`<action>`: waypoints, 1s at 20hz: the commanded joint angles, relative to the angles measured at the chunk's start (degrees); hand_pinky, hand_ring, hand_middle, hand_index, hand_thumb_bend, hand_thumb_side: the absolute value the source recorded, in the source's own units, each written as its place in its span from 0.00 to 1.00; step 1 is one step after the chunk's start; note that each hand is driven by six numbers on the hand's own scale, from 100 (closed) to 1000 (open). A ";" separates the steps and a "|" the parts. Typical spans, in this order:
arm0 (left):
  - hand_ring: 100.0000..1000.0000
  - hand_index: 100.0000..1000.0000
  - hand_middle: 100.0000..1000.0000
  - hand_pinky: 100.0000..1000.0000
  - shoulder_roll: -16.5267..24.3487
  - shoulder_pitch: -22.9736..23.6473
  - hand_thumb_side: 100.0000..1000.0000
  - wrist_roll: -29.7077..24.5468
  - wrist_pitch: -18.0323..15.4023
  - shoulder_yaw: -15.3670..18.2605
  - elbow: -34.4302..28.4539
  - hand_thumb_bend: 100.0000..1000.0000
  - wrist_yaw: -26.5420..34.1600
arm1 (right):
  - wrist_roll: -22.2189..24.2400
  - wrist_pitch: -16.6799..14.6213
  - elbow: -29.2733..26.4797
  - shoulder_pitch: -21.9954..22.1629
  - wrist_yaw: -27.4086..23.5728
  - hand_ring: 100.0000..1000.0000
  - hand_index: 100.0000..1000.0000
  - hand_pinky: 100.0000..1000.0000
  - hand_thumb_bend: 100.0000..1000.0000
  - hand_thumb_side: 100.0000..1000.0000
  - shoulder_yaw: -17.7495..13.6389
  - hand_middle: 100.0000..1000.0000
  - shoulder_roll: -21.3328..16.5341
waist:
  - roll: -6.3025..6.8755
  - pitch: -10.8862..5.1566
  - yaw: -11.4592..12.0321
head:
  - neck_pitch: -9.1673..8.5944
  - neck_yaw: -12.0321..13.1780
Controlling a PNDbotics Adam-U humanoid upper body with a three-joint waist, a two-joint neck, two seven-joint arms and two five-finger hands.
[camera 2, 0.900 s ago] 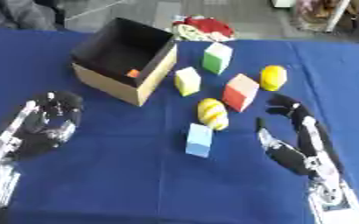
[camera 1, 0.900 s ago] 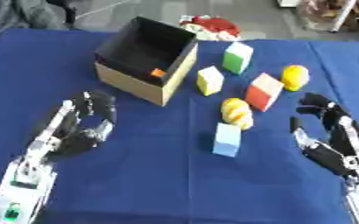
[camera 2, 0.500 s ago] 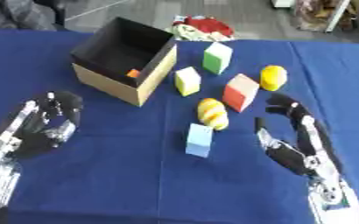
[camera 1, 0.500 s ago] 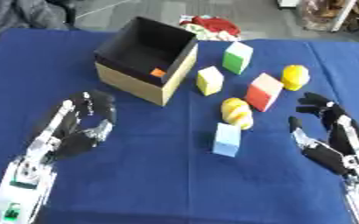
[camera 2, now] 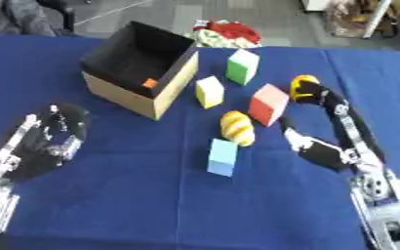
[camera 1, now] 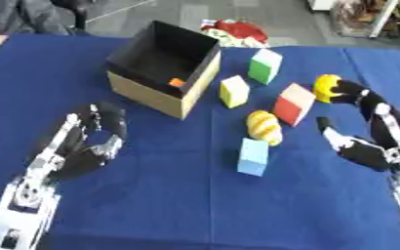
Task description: Pick up objects on the table and place them in the box.
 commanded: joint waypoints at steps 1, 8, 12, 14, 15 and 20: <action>0.67 0.67 0.64 0.70 0.36 -0.18 0.14 -0.27 -0.10 -0.26 -0.63 0.06 -0.22 | 1.82 -0.10 2.51 -3.58 2.51 0.79 0.90 0.96 0.32 0.08 0.02 0.79 -5.14 | -0.17 -1.62 0.18 | 0.23 -0.32; 0.67 0.67 0.64 0.71 0.54 -0.06 0.14 -0.39 -0.17 -0.35 -0.56 0.06 -0.18 | 5.69 -0.73 13.78 -12.67 5.14 0.81 0.91 0.96 0.36 0.09 1.28 0.80 -10.32 | -0.22 -2.06 0.76 | 0.23 -0.40; 0.67 0.67 0.64 0.71 0.58 0.06 0.14 -0.44 -0.20 -0.39 -0.51 0.06 -0.12 | 7.43 -0.98 22.28 -18.28 7.18 0.81 0.91 0.96 0.38 0.09 1.17 0.81 -11.05 | -0.13 -2.30 1.00 | 0.23 -0.41; 0.67 0.67 0.64 0.71 0.59 0.12 0.14 -0.41 -0.19 -0.36 -0.48 0.06 -0.12 | 8.01 -1.28 26.07 -21.03 8.84 0.82 0.91 0.96 0.39 0.09 0.80 0.81 -11.03 | -0.08 -2.41 1.03 | 0.23 -0.40; 0.67 0.67 0.64 0.71 0.60 0.15 0.14 -0.44 -0.20 -0.40 -0.46 0.06 -0.12 | 8.22 -1.36 28.02 -22.43 9.74 0.82 0.91 0.96 0.39 0.09 0.53 0.81 -10.89 | -0.06 -2.47 1.04 | 0.23 -0.38; 0.67 0.67 0.64 0.71 0.50 0.26 0.14 -0.49 -0.23 -0.41 -0.41 0.06 -0.09 | 8.19 -0.99 37.12 -27.47 13.97 0.81 0.90 0.96 0.39 0.10 -1.48 0.80 -9.52 | 0.13 -2.65 1.10 | 0.23 -0.33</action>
